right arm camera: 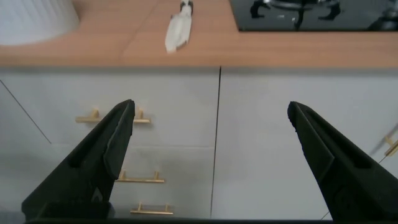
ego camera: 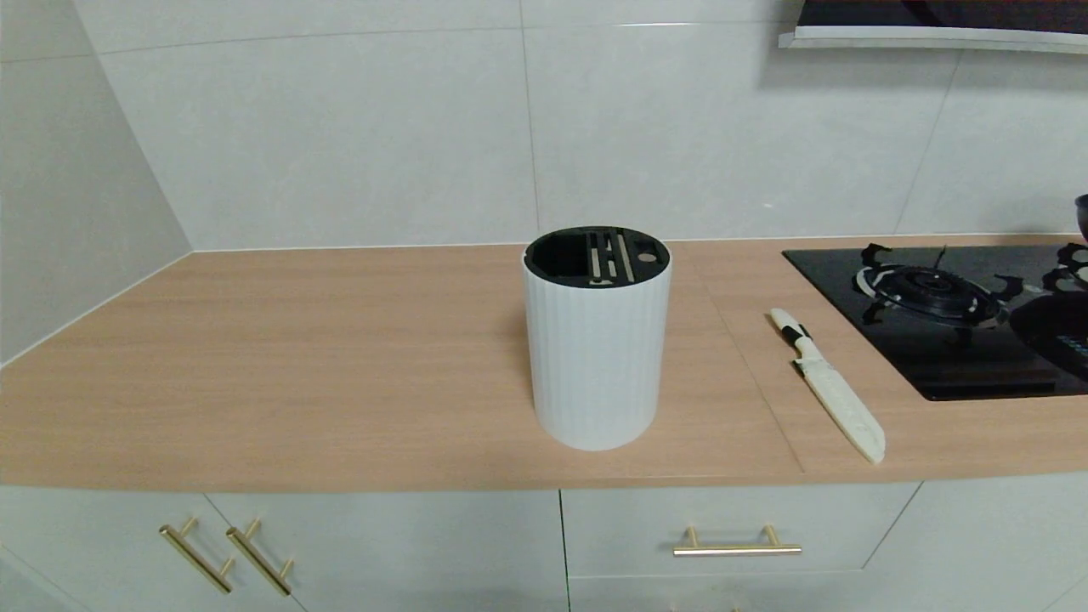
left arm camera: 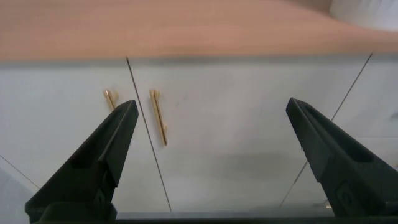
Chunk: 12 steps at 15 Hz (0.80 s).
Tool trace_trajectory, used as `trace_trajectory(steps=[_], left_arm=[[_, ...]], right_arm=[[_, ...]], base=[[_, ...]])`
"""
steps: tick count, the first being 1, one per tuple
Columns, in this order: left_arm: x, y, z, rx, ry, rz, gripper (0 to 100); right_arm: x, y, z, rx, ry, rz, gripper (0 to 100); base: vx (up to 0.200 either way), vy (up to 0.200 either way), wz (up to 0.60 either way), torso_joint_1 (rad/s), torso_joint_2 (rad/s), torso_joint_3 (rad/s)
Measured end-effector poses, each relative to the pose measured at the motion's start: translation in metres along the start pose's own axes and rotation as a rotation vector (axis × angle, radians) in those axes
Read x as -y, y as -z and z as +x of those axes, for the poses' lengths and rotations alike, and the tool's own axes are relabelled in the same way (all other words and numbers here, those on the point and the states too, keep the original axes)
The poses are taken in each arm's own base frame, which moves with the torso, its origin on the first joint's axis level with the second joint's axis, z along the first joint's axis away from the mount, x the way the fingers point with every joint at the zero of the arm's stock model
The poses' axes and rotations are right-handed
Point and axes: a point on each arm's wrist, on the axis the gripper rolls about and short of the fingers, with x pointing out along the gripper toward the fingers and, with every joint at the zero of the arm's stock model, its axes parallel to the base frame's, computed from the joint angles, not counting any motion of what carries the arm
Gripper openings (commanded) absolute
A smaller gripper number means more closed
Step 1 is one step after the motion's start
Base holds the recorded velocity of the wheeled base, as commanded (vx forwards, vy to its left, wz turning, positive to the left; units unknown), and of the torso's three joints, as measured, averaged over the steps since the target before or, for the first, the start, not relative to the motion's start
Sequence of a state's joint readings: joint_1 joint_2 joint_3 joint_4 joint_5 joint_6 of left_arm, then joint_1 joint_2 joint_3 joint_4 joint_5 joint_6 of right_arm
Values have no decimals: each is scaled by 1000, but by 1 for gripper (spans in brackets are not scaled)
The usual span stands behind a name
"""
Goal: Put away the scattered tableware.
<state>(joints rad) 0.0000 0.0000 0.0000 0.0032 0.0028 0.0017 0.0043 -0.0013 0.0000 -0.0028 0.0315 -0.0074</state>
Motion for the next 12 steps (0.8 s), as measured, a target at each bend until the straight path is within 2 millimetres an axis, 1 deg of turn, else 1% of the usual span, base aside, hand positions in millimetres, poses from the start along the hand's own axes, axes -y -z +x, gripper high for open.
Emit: trace_trajectory(steps=[6, 12], left_arm=[[0, 0, 0, 0, 0, 0, 100], [0, 0, 0, 0, 0, 0, 100]], right_arm=[[0, 0, 0, 0, 0, 0, 100], [0, 0, 0, 0, -1, 0, 100]], base=[[0, 0, 0, 246, -539, -300], [0, 0, 0, 269, -583, -311]])
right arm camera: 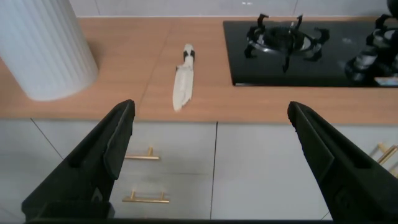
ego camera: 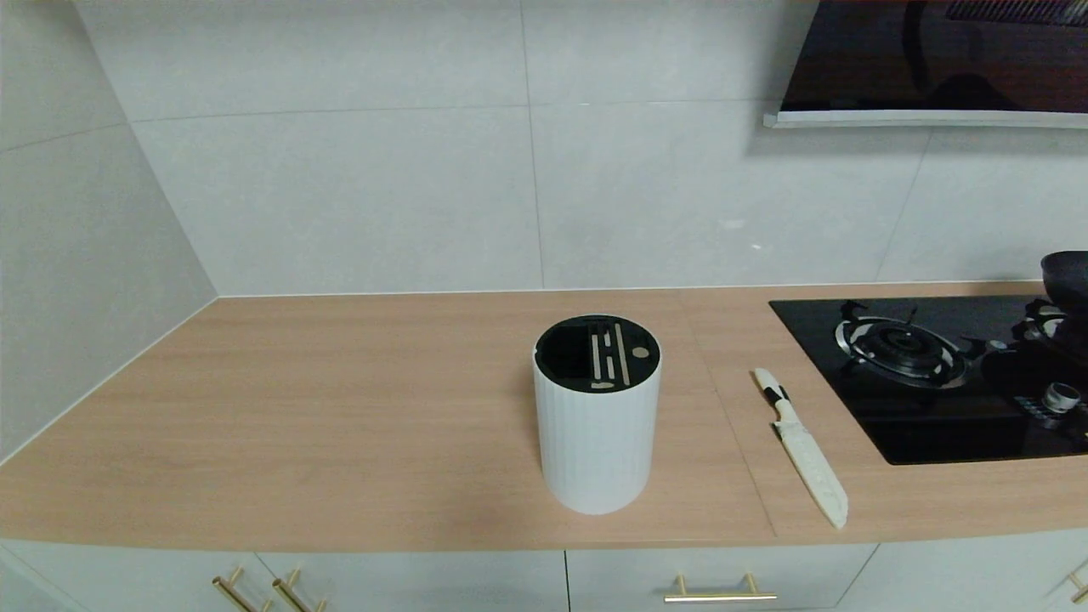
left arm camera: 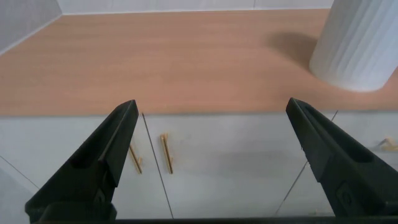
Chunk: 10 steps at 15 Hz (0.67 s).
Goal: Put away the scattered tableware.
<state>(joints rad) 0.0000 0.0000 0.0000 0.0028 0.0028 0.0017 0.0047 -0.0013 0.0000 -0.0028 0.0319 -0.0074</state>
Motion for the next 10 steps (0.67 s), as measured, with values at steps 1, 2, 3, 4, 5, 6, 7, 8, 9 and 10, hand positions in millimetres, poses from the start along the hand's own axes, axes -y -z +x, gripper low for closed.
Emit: trace_trajectory(steps=[1, 2, 3, 4, 5, 6, 7, 8, 9, 10], left_arm=[[0, 0, 0, 0, 0, 0, 100], [0, 0, 0, 0, 0, 0, 100], [0, 0, 0, 0, 0, 0, 100], [0, 0, 0, 0, 0, 0, 100], [0, 0, 0, 0, 0, 0, 100], [0, 0, 0, 0, 0, 0, 100], [0, 0, 0, 0, 0, 0, 100], [0, 0, 0, 0, 0, 0, 100], [0, 0, 0, 0, 0, 0, 100], [0, 0, 0, 0, 0, 0, 100]], right_arm=[[0, 0, 0, 0, 0, 0, 100], [0, 0, 0, 0, 0, 0, 100], [0, 0, 0, 0, 0, 0, 100], [0, 0, 0, 0, 0, 0, 100], [0, 0, 0, 0, 0, 0, 100], [0, 0, 0, 0, 0, 0, 100], [0, 0, 0, 0, 0, 0, 100], [0, 0, 0, 0, 0, 0, 100], [0, 0, 0, 0, 0, 0, 100], [0, 0, 0, 0, 0, 0, 100]], base=[[0, 0, 0, 222, -456, -237], [0, 0, 0, 207, -422, -217], [0, 0, 0, 198, -398, -227], [0, 0, 0, 193, -373, -193], [0, 0, 0, 124, -276, -110], [0, 0, 0, 0, 0, 0], [0, 0, 0, 0, 0, 0], [0, 0, 0, 0, 0, 0], [0, 0, 0, 0, 0, 0], [0, 0, 0, 0, 0, 0]])
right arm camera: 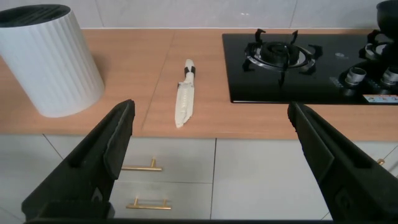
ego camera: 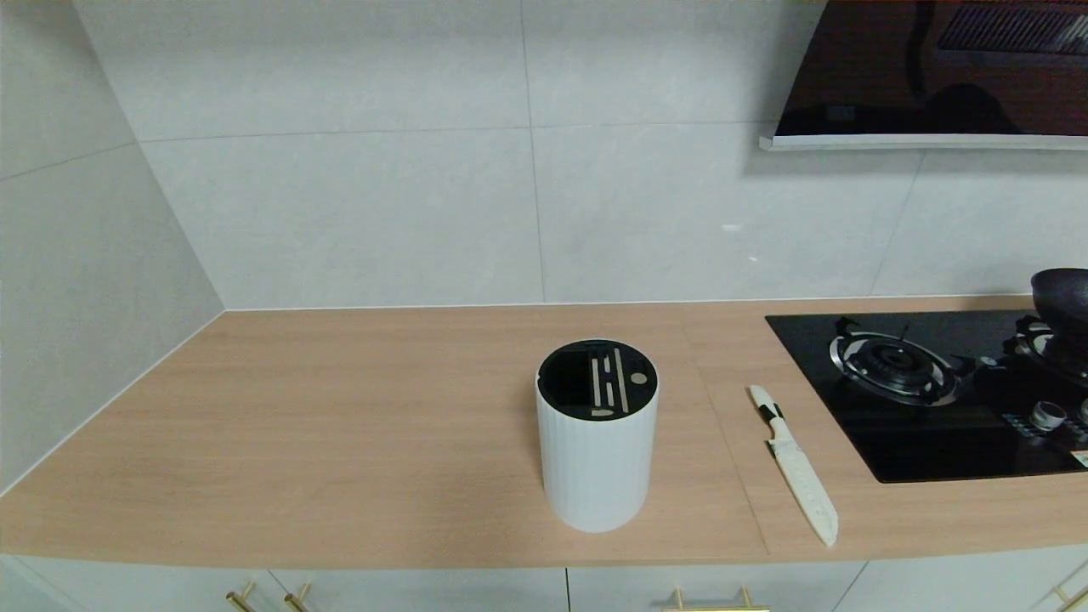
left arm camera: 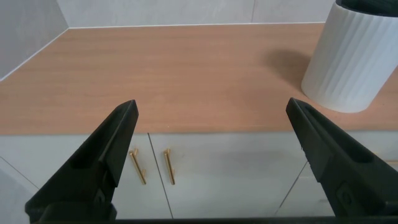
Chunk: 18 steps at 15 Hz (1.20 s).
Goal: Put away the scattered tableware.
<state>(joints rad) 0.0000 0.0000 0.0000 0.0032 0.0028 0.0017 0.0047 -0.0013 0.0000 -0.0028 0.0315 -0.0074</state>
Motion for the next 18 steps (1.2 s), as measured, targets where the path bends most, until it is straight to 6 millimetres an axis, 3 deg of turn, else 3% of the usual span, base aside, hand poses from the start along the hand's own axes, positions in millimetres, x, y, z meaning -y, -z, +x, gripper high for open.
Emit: trace_trajectory(steps=[11, 15, 18], left_arm=[[0, 0, 0, 0, 0, 0, 100], [0, 0, 0, 0, 0, 0, 100], [0, 0, 0, 0, 0, 0, 100]], right_arm=[[0, -3, 0, 18, 1, -24, 100], [0, -41, -5, 94, -31, -13, 100], [0, -66, 15, -25, -83, -8, 100]], base=[[0, 0, 0, 0, 0, 0], [0, 0, 0, 0, 0, 0], [0, 0, 0, 0, 0, 0]])
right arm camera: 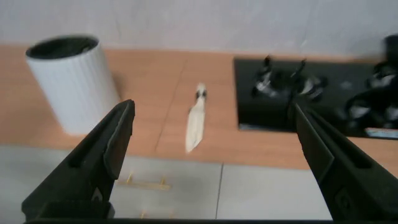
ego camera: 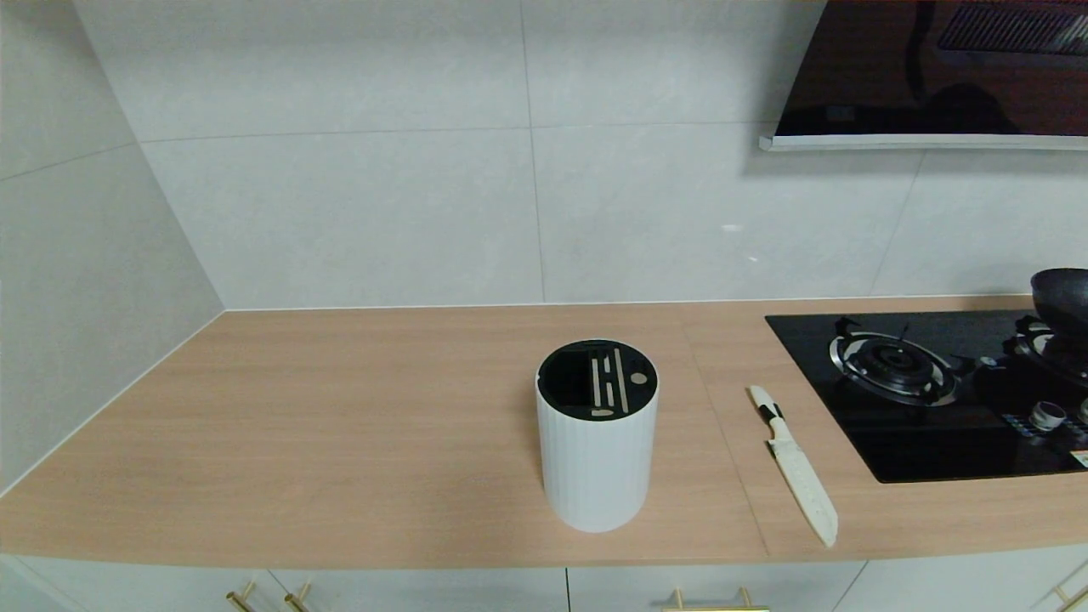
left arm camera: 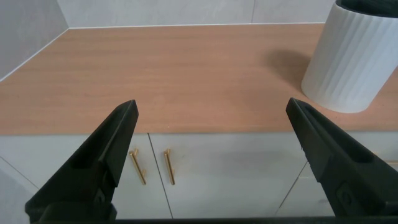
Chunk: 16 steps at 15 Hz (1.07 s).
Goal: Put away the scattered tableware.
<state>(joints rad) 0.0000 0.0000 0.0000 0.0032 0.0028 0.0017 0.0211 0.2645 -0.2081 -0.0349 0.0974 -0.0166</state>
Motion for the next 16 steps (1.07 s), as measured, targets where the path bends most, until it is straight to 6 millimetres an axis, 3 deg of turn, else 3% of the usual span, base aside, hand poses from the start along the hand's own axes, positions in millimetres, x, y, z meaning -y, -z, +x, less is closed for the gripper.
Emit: trace_trajectory(steps=[2, 5, 8, 12, 16], left_arm=[[0, 0, 0, 0, 0, 0, 100], [0, 0, 0, 0, 0, 0, 100], [0, 0, 0, 0, 0, 0, 100], [0, 0, 0, 0, 0, 0, 100], [0, 0, 0, 0, 0, 0, 100]], right_arm=[[2, -15, 24, -123, -39, 15, 100], [5, -36, 77, -289, -85, 60, 100], [5, -40, 137, -406, -102, 79, 100], [-2, -20, 210, -512, -62, 55, 100], [-17, 18, 270, -595, -30, 13, 100]], base=[[0, 0, 0, 0, 0, 0], [0, 0, 0, 0, 0, 0], [0, 0, 0, 0, 0, 0], [0, 0, 0, 0, 0, 0], [0, 0, 0, 0, 0, 0]])
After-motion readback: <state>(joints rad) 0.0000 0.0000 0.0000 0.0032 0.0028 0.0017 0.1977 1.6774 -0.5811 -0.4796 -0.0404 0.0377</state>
